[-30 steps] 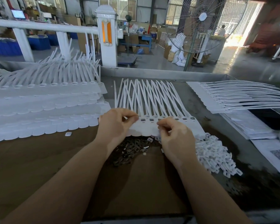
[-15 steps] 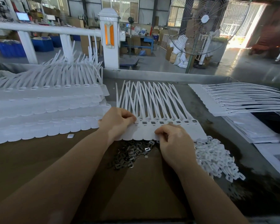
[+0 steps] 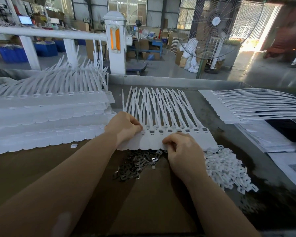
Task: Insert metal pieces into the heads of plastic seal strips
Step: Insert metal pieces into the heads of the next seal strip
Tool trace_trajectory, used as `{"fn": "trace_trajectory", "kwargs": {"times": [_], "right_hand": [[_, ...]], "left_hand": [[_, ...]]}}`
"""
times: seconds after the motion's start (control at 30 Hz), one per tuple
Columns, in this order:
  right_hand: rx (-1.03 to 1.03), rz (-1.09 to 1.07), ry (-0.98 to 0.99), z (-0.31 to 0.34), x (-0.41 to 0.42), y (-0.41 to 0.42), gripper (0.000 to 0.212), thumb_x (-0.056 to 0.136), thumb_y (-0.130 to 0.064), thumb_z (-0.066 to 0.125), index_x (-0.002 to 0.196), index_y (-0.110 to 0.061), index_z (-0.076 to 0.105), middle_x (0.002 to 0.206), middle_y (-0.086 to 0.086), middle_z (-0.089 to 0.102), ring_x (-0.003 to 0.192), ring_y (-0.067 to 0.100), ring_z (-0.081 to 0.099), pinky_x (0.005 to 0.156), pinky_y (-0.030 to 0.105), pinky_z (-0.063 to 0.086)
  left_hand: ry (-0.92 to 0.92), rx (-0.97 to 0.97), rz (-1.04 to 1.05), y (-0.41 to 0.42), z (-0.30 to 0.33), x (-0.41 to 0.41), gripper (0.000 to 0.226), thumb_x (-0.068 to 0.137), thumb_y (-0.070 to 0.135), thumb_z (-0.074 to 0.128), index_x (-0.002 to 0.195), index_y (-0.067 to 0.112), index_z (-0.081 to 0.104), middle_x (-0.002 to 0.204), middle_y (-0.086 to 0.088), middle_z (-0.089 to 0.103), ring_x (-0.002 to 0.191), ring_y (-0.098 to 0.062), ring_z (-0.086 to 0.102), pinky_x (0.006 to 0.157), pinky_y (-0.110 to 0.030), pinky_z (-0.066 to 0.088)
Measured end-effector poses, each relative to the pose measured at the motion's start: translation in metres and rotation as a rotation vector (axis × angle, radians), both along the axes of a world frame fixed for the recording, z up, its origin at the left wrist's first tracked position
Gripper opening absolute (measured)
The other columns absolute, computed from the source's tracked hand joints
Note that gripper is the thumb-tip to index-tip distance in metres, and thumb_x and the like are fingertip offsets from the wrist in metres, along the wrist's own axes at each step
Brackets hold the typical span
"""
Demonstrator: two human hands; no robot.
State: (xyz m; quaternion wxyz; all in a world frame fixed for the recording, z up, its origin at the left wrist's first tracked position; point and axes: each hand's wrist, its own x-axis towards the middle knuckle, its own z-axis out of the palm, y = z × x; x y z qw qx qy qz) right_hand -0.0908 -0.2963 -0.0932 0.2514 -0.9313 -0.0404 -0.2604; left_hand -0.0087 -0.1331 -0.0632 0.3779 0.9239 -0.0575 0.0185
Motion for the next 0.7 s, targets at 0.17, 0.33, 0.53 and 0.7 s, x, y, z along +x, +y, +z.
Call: {"fn": "trace_trajectory", "kwargs": {"times": [0.17,0.33,0.53,0.7], "right_hand": [[0.012,0.001,-0.001,0.000,0.000,0.001,0.013,0.082,-0.005,0.059,0.084,-0.012,0.070,0.083,0.000,0.066,0.086,0.015,0.053,0.070,0.019,0.029],[0.013,0.001,0.003,0.000,0.000,0.001,0.013,0.083,-0.005,0.059,0.085,-0.012,0.070,0.084,0.000,0.066,0.087,0.015,0.053,0.071,0.019,0.030],[0.012,-0.010,0.009,0.001,-0.001,0.001,0.016,0.084,-0.005,0.057,0.090,-0.010,0.070,0.089,0.002,0.068,0.089,0.017,0.057,0.073,0.018,0.032],[0.074,-0.037,-0.014,0.003,-0.003,0.000,0.017,0.089,-0.010,0.055,0.098,-0.014,0.069,0.090,0.000,0.070,0.085,0.017,0.061,0.075,0.023,0.042]], "left_hand": [[0.023,-0.007,0.018,-0.001,0.001,0.003,0.015,0.079,0.025,0.074,0.066,0.026,0.066,0.073,0.009,0.059,0.080,-0.011,0.055,0.068,-0.025,0.042],[0.038,-0.033,0.065,-0.001,-0.002,0.004,0.021,0.074,0.025,0.077,0.066,0.029,0.059,0.074,0.012,0.058,0.078,-0.011,0.054,0.069,-0.026,0.042],[0.034,-0.004,0.098,-0.005,-0.001,-0.002,0.024,0.074,0.025,0.077,0.070,0.027,0.053,0.077,0.011,0.057,0.090,-0.019,0.057,0.093,-0.042,0.046],[-0.029,0.122,0.091,-0.008,0.002,-0.013,0.014,0.084,0.029,0.068,0.075,0.031,0.057,0.086,0.010,0.063,0.096,-0.018,0.057,0.101,-0.044,0.039]]}}
